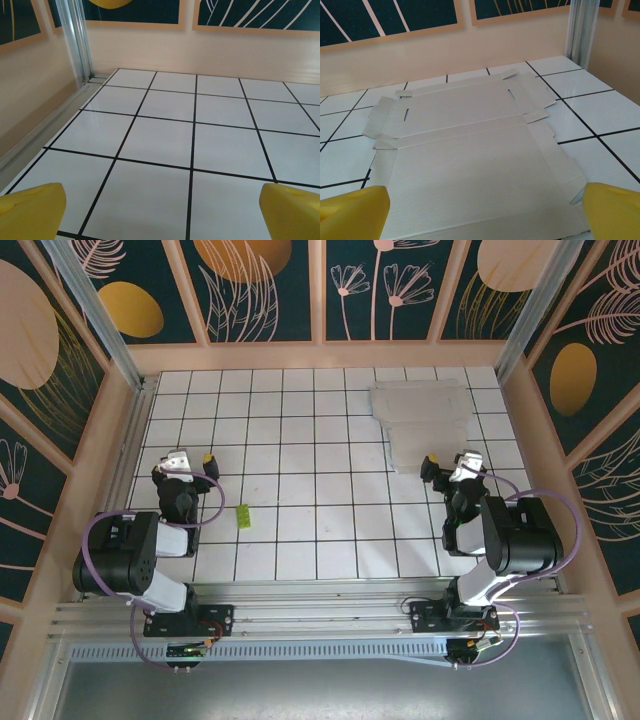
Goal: Fold the paper box
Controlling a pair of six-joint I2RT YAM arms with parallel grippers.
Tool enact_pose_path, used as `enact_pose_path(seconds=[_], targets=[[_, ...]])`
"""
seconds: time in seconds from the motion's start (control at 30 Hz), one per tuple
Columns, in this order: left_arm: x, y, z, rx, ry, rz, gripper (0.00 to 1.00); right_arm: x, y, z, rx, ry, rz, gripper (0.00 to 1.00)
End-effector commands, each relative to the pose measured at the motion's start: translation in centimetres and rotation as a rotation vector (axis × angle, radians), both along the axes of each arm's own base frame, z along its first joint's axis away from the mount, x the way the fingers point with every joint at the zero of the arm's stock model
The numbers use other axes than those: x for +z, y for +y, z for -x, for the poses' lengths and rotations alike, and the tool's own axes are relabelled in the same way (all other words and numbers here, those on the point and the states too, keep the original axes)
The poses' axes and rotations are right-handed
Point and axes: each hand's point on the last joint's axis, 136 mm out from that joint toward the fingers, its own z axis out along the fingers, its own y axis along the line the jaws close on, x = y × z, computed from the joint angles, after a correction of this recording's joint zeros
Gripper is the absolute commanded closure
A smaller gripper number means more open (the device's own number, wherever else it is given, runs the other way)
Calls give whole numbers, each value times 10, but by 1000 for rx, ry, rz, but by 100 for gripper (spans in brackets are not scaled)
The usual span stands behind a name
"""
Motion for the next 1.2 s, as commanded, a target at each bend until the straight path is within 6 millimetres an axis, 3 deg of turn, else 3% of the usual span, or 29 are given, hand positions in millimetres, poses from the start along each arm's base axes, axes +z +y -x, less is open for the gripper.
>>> enact_pose_path(seconds=[0.0, 0.2, 0.33, 0.43, 0.53, 0.63, 0.73, 0.9, 1.0, 1.17], targets=[[15, -3, -4, -19, -56, 17, 1, 14, 0, -4, 1, -45, 5, 1], [21, -5, -13, -28, -18, 17, 1, 26, -8, -6, -48, -27, -4, 1], [38, -3, -4, -13, -32, 38, 1, 44, -11, -16, -68, 31, -48, 1], [51, 2, -4, 39, -6, 190, 1, 52, -18, -33, -74, 142, -228, 1], [63, -15, -15, 6, 34, 446, 1, 49, -26, -58, -69, 306, -407, 1], [66, -53, -30, -73, 131, 650, 1, 43, -37, -87, -74, 397, -512, 1], [70, -110, -43, -214, 222, 713, 2, 38, -64, -115, -129, 392, -569, 1], [77, -197, -45, -484, 346, 841, 5, 27, -105, -167, -94, 397, -644, 1], [76, -233, -38, -601, 414, 864, 5, 7, -118, -197, -59, 449, -635, 1], [67, -262, -29, -691, 487, 843, 6, -30, -118, -231, -1, 560, -648, 1]])
